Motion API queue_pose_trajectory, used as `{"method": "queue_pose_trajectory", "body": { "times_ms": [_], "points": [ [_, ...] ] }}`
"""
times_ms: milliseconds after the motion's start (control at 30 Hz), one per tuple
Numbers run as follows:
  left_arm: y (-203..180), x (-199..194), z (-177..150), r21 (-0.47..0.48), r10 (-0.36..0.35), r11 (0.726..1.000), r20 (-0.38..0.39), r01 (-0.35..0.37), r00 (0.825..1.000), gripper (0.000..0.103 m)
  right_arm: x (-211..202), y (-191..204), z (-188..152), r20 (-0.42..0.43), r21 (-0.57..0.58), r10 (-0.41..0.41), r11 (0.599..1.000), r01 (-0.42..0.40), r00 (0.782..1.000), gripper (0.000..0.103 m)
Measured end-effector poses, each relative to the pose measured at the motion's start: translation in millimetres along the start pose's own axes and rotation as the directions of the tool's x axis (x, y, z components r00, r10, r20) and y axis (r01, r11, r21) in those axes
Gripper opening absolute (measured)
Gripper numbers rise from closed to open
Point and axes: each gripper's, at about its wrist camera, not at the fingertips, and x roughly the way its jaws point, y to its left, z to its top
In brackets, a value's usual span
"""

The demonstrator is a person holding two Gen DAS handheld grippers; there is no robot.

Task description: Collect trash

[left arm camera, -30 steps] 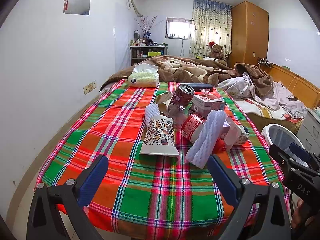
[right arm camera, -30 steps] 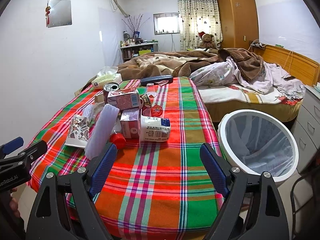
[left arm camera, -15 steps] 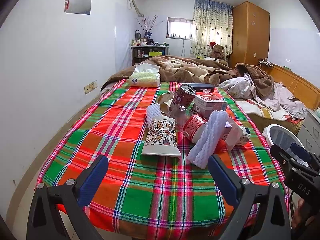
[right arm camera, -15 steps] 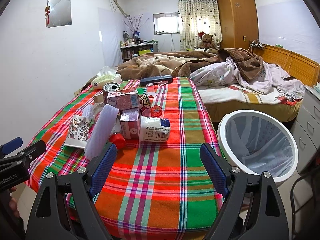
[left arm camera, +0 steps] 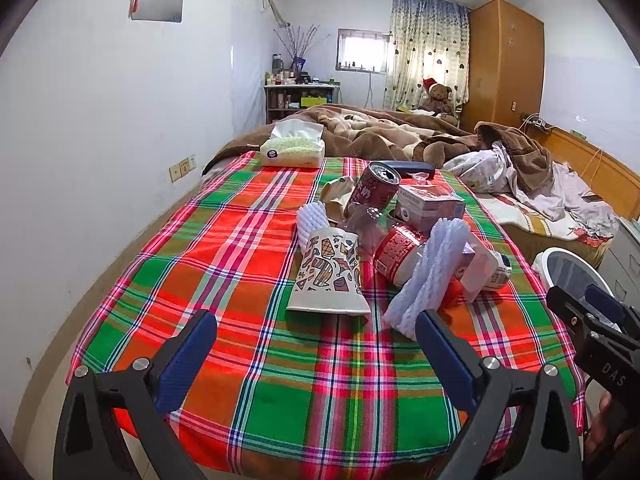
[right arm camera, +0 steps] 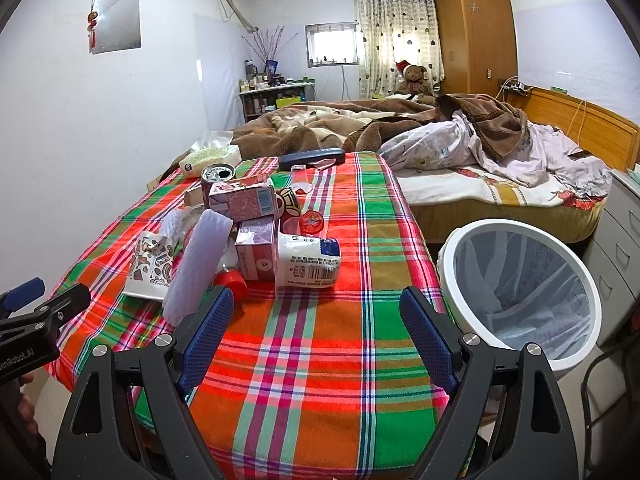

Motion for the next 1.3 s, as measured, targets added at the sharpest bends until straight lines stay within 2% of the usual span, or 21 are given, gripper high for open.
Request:
{"method": "queue_pose_trajectory", "body": {
  "times_ms": [100, 200, 333, 500, 600, 767, 833, 933, 1000, 1033, 1067, 1100, 1233, 1267, 1300],
  "points": [
    [5, 9, 1, -0.005, -0.021, 1.000, -0.011, 0.021, 1.000, 0.101, 6, -1, 2, 0.000, -0.001, 0.000, 1.000, 0.000, 1.000, 0.087],
    [14, 28, 2, -0.031, -0.070, 0.997, -0.058, 0.069, 0.996, 0.101, 19, -4, 7, -0.006, -0.004, -0.012, 1.000, 0.012, 1.000, 0.087],
    [22, 49, 4, -0.038, -0.053, 0.998, -0.101, 0.050, 0.993, 0.101, 36, -8, 12, -0.032, 0.009, -0.006, 1.000, 0.006, 0.999, 0.087],
    [32, 69, 14, -0.071, -0.074, 0.995, -0.122, 0.065, 0.990, 0.101, 60, -8, 22, -0.075, 0.027, 0.047, 0.999, -0.045, 0.996, 0.087],
    [36, 81, 20, -0.110, -0.127, 0.988, -0.143, 0.112, 0.981, 0.101, 71, -8, 25, -0.094, 0.040, 0.057, 0.998, -0.053, 0.994, 0.087],
    [32, 105, 29, -0.127, -0.175, 0.980, -0.188, 0.153, 0.966, 0.100, 86, -8, 26, -0.134, 0.051, 0.054, 0.998, -0.047, 0.989, 0.087],
    [30, 114, 31, -0.142, -0.185, 0.977, -0.205, 0.158, 0.961, 0.092, 92, -7, 27, -0.156, 0.046, 0.036, 0.999, -0.029, 0.987, 0.087],
    [24, 121, 31, -0.122, -0.185, 0.979, -0.214, 0.162, 0.959, 0.090, 99, -7, 26, -0.184, 0.051, 0.047, 0.998, -0.038, 0.982, 0.087],
    [22, 130, 31, -0.130, -0.201, 0.976, -0.241, 0.174, 0.949, 0.084, 100, -6, 25, -0.188, 0.040, 0.040, 0.999, -0.034, 0.981, 0.087],
    [22, 133, 30, -0.131, -0.193, 0.978, -0.250, 0.164, 0.949, 0.080, 102, -6, 25, -0.195, 0.036, 0.034, 0.999, -0.028, 0.980, 0.087],
    [20, 134, 30, -0.120, -0.184, 0.980, -0.248, 0.158, 0.951, 0.080, 103, -6, 25, -0.204, 0.030, 0.024, 0.999, -0.018, 0.979, 0.087],
    [18, 135, 29, -0.106, -0.175, 0.983, -0.249, 0.152, 0.953, 0.080, 103, -7, 24, -0.205, 0.031, 0.020, 0.999, -0.014, 0.979, 0.087],
    [15, 141, 31, -0.113, -0.189, 0.980, -0.268, 0.164, 0.945, 0.067, 101, -9, 27, -0.188, 0.036, 0.011, 0.999, -0.004, 0.982, 0.087],
    [14, 142, 32, -0.108, -0.191, 0.980, -0.267, 0.167, 0.945, 0.062, 100, -10, 27, -0.186, 0.040, 0.011, 0.999, -0.003, 0.983, 0.085],
    [13, 143, 32, -0.107, -0.197, 0.979, -0.267, 0.174, 0.943, 0.062, 100, -11, 28, -0.182, 0.046, 0.020, 0.999, -0.012, 0.983, 0.082]
  ]
}}
